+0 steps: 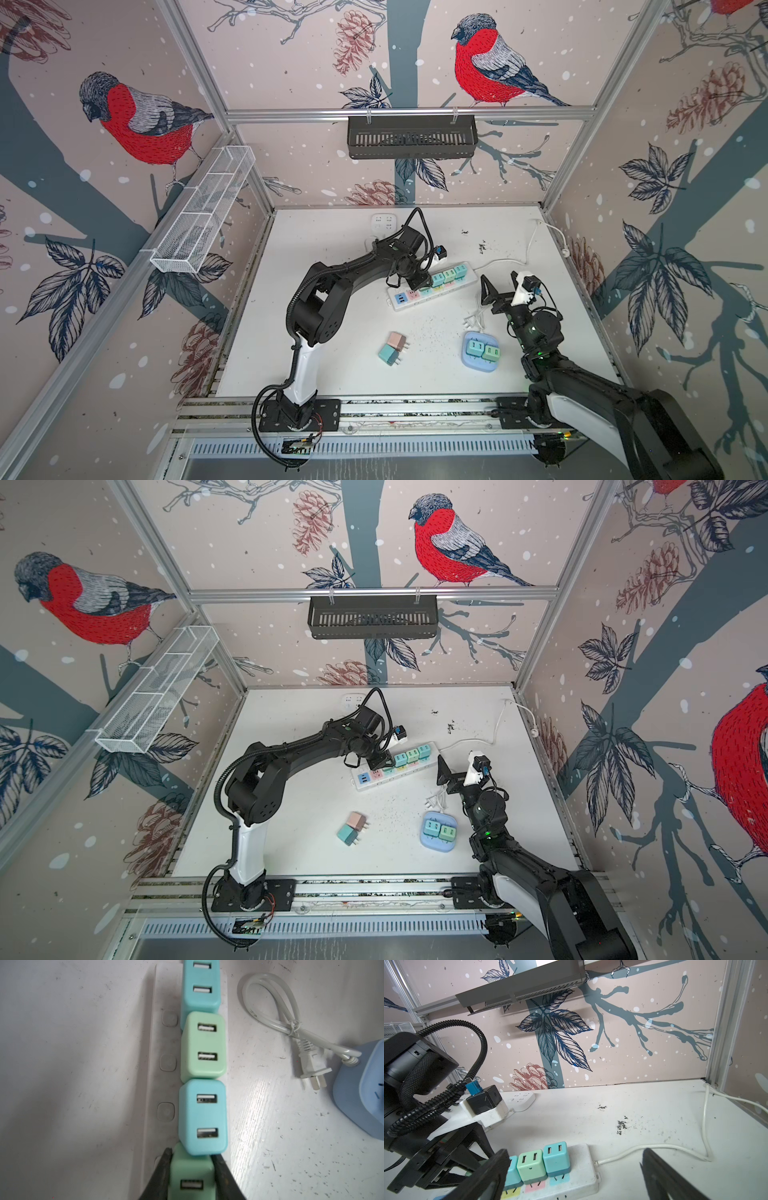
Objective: Insert the plug
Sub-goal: 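Press the light green adapter down into the socket with the left gripper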
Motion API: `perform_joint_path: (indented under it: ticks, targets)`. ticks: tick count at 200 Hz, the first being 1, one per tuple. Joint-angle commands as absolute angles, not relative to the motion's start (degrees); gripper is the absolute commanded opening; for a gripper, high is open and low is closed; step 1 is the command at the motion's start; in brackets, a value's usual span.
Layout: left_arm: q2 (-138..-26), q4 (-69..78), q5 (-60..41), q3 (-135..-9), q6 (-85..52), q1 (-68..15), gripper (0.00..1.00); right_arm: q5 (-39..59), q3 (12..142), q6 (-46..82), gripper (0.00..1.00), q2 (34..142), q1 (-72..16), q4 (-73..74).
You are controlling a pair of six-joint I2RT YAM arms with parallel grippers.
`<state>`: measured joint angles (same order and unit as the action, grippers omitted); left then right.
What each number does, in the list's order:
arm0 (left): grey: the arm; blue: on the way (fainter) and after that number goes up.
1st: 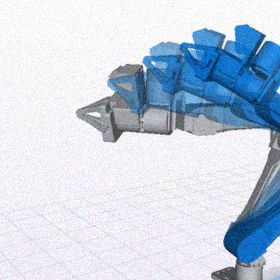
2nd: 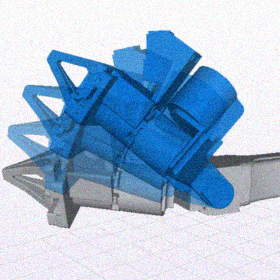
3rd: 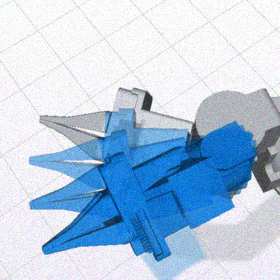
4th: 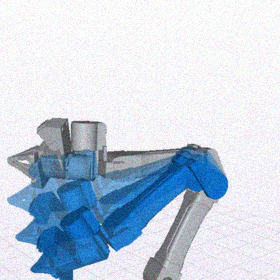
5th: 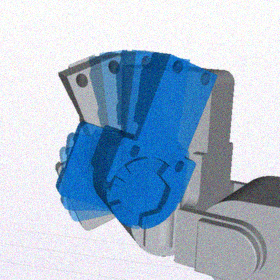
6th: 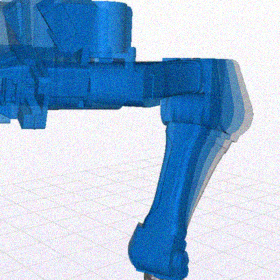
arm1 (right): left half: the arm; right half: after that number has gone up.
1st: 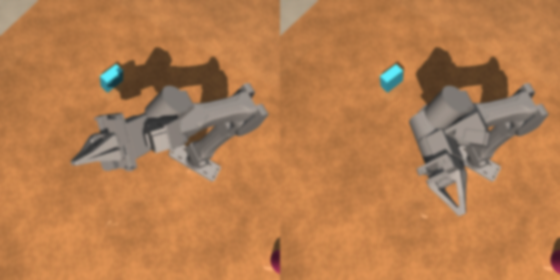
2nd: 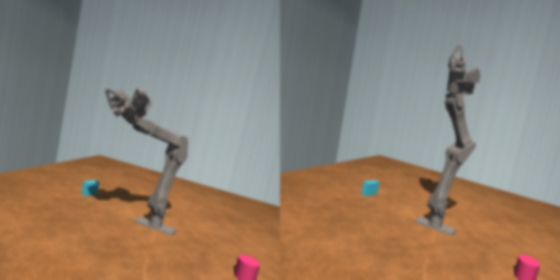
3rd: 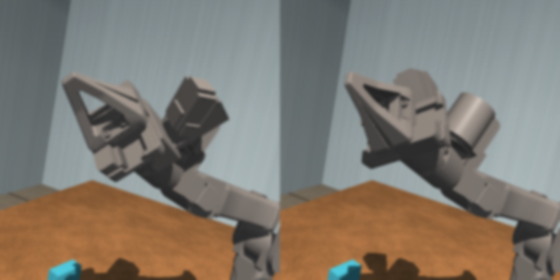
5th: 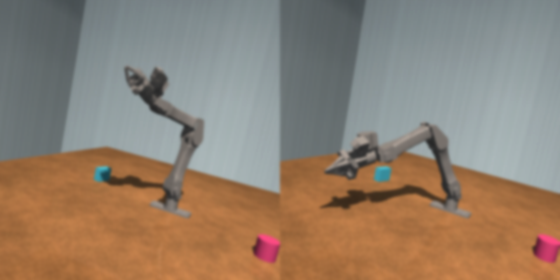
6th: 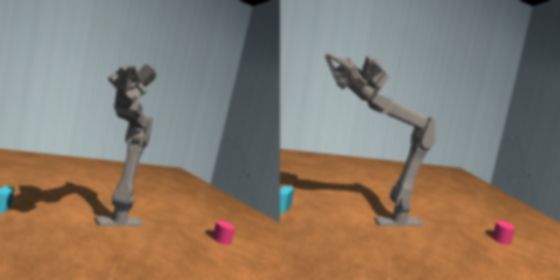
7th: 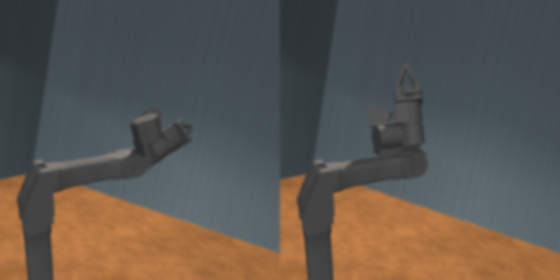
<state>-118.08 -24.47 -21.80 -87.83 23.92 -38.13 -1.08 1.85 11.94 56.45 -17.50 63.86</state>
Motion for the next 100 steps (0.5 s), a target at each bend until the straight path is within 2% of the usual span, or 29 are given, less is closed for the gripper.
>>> perform_joint_path:
  ticks: [1,16,33,39,42,44,45,47,48,50,100]
  targets:
    - [-118.7,-24.0,-18.2,-87.5,25.0,-38.2,0.0,-0.1,2.4,11.5,1.0,56.7,-17.6,64.7]
    - [-118.2,-23.4,-17.3,-87.1,24.4,-38.2,0.01,-0.2,2.4,11.5,1.0,56.6,-17.5,64.7]
    - [-116.5,-21.6,-17.1,-85.6,23.8,-38.2,0.18,-0.3,2.4,11.6,1.0,56.6,-17.5,64.7]
    - [-115.9,-20.8,-16.8,-85.0,23.4,-38.2,0.27,-0.3,2.4,11.6,1.0,56.6,-17.6,64.7]
    - [-115.5,-20.5,-16.8,-84.7,23.2,-38.2,0.35,-0.3,2.4,11.5,1.0,56.7,-17.6,64.7]
    - [-115.2,-20.3,-16.8,-84.5,23.2,-38.2,0.45,-0.4,2.4,11.6,1.0,56.7,-17.6,64.6]
    - [-115.2,-20.1,-16.9,-84.4,23.2,-38.2,0.55,-0.4,2.5,11.6,1.0,56.7,-17.6,64.6]
    - [-114.9,-19.9,-16.9,-84.1,23.1,-38.2,0.84,-0.4,2.5,11.6,1.0,56.7,-17.6,64.6]
    - [-114.8,-19.8,-16.9,-84.0,23.1,-38.2,0.92,-0.4,2.5,11.6,1.0,56.7,-17.6,64.6]
    - [-114.5,-19.7,-17.0,-83.9,23.2,-38.2,0.97,-0.4,2.5,11.6,1.0,56.7,-17.6,64.6]
    - [-107.9,-14.4,-18.3,-78.7,22.2,-38.2,0.99,-0.5,2.8,11.6,1.0,56.9,-17.5,64.4]
